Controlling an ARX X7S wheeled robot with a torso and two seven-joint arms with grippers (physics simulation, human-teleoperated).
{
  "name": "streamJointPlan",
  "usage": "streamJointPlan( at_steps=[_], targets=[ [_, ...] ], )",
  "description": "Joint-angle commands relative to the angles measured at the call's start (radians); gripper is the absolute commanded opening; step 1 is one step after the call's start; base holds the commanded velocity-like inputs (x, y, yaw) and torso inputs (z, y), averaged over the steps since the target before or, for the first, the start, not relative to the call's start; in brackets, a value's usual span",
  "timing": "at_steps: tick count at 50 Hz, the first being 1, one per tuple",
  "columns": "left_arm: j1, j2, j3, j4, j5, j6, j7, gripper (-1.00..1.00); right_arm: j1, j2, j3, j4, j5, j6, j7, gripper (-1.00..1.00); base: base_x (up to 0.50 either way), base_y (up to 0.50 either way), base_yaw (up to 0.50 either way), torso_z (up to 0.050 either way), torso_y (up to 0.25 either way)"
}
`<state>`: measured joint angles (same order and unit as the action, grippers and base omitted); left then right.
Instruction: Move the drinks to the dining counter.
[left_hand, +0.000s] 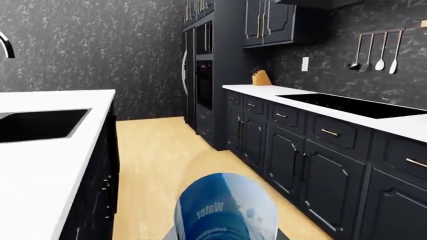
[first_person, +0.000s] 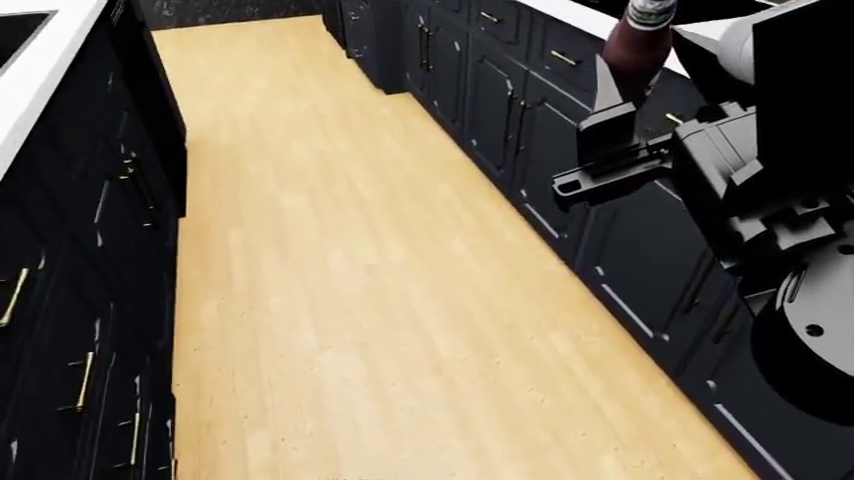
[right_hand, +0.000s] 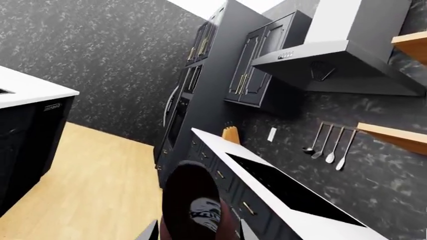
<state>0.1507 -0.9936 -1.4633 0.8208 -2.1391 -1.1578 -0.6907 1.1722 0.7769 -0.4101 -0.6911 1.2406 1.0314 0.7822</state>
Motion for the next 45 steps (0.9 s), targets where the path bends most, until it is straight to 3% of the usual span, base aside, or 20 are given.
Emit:
streamJointPlan(
  at_steps=[1,45],
  targets=[
    [-0.013,-0.005,0.003,-0.004,0.004,0.013,-0.004,-1.00,0.008,-0.001,-0.002,0.001,-0.013,0.007,-0.006,-1.00,0.02,0.04,0.50,0.000,0.000],
    [-0.010,0.016,-0.017,-0.006,0.010,-0.011,0.011,-1.00,0.026,-0.008,-0.041,0.009,-0.007,0.024,-0.020,-1.00,0.01,0.04,0.50,0.000,0.000]
  ],
)
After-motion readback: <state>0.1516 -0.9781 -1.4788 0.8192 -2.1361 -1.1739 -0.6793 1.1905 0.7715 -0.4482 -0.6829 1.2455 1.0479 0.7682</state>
